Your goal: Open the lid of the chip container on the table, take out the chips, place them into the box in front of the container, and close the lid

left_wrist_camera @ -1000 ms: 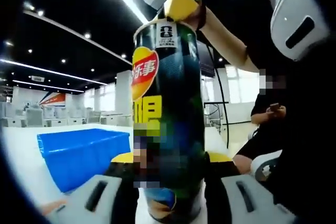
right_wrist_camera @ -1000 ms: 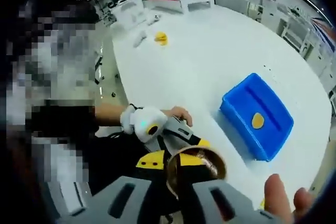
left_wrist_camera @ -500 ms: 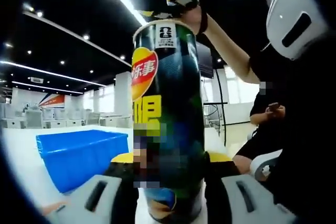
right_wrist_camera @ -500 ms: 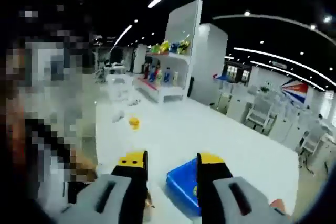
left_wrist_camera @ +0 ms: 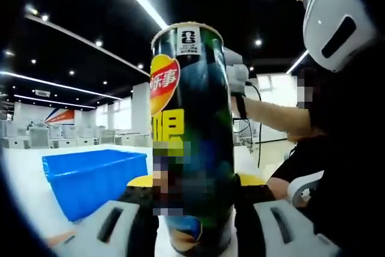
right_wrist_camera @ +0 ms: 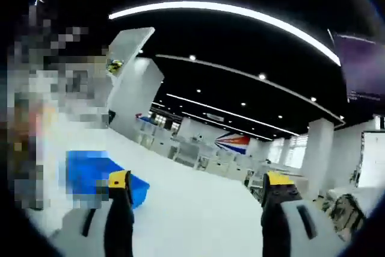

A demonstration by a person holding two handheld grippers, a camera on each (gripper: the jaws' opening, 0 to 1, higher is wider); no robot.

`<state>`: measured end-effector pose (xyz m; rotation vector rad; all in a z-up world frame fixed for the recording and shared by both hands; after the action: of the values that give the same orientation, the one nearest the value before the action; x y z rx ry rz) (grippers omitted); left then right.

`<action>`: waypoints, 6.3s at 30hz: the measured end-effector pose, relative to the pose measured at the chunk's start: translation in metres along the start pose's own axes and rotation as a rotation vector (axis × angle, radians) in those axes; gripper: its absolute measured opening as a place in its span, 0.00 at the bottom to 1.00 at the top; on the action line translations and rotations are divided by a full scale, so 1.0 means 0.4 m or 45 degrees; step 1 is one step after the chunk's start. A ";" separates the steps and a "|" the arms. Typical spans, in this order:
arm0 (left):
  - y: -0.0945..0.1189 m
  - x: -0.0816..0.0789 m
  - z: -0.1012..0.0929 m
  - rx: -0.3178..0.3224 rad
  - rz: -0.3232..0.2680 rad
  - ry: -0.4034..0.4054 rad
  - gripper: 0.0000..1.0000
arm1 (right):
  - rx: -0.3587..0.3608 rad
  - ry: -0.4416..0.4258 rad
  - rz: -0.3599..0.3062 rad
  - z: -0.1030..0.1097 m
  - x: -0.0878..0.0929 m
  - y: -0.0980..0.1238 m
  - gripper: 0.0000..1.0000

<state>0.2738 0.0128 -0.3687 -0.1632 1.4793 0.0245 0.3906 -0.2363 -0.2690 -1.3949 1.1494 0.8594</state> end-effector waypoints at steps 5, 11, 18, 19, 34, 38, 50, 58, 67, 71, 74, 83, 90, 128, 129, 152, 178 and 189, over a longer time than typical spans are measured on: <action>0.000 0.000 0.001 0.000 -0.001 0.000 0.49 | 0.098 -0.213 0.029 -0.028 0.103 0.007 0.97; 0.000 0.000 0.000 -0.002 -0.001 -0.004 0.49 | 0.085 -0.375 0.127 -0.034 0.195 -0.011 0.97; 0.000 0.000 0.000 0.000 -0.003 -0.003 0.49 | 0.114 -0.323 0.418 -0.056 0.366 -0.033 0.97; 0.000 0.000 0.000 0.000 -0.003 -0.003 0.49 | 0.100 -0.329 0.433 -0.049 0.375 -0.033 0.97; 0.000 0.001 0.003 0.000 -0.003 -0.009 0.49 | 0.050 -0.208 0.674 0.002 0.456 -0.001 0.96; 0.000 0.001 0.003 -0.001 -0.002 -0.011 0.49 | 0.068 -0.132 0.672 -0.003 0.462 0.000 0.84; 0.001 0.001 0.002 0.000 -0.005 -0.010 0.49 | 0.130 -0.066 0.683 -0.026 0.469 0.007 0.52; 0.001 0.001 0.001 0.000 -0.005 -0.014 0.49 | 0.136 -0.039 0.699 -0.030 0.467 0.013 0.49; 0.000 0.001 0.001 0.003 -0.008 -0.015 0.49 | 0.185 -0.067 0.754 -0.047 0.459 0.025 0.49; -0.001 0.001 0.001 0.008 -0.013 -0.012 0.49 | 0.212 -0.146 0.710 -0.068 0.424 0.014 0.49; -0.001 0.001 0.001 0.008 -0.013 -0.012 0.49 | 0.238 -0.129 0.630 -0.091 0.362 -0.007 0.49; -0.001 0.001 0.001 0.005 -0.010 -0.016 0.49 | 0.174 -0.100 0.347 -0.106 0.033 -0.076 0.49; -0.001 0.000 0.000 0.004 -0.011 -0.017 0.49 | -0.009 -0.209 0.197 -0.004 -0.194 -0.072 0.49; -0.002 0.003 0.000 0.004 -0.006 -0.027 0.49 | -1.033 -0.157 0.350 0.636 -0.291 0.274 0.49; -0.002 0.003 0.000 0.004 -0.006 -0.028 0.49 | -1.040 -0.134 0.351 0.638 -0.284 0.277 0.49; -0.003 0.006 0.000 -0.005 0.004 -0.047 0.50 | -1.092 0.048 0.316 0.631 -0.211 0.289 0.57; -0.003 0.007 -0.001 -0.002 0.006 -0.038 0.49 | -1.116 -0.266 0.257 0.656 -0.282 0.246 0.00; 0.000 0.008 0.001 -0.005 0.007 -0.041 0.49 | -1.125 -0.279 0.219 0.647 -0.285 0.248 0.00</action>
<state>0.2745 0.0125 -0.3717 -0.1612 1.4478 0.0345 0.2899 0.0432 -0.2299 -1.8380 0.7339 1.7286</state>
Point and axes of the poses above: the point that each gripper's makers call its tool centre point, and the gripper's own axes: y roughly backward along the fingers, z roughly to its left, x roughly out of its underside, the point moved 1 cm from there along y, roughly backward along the fingers, and after that the axes turned 13 degrees about x, right-handed, at the moved point
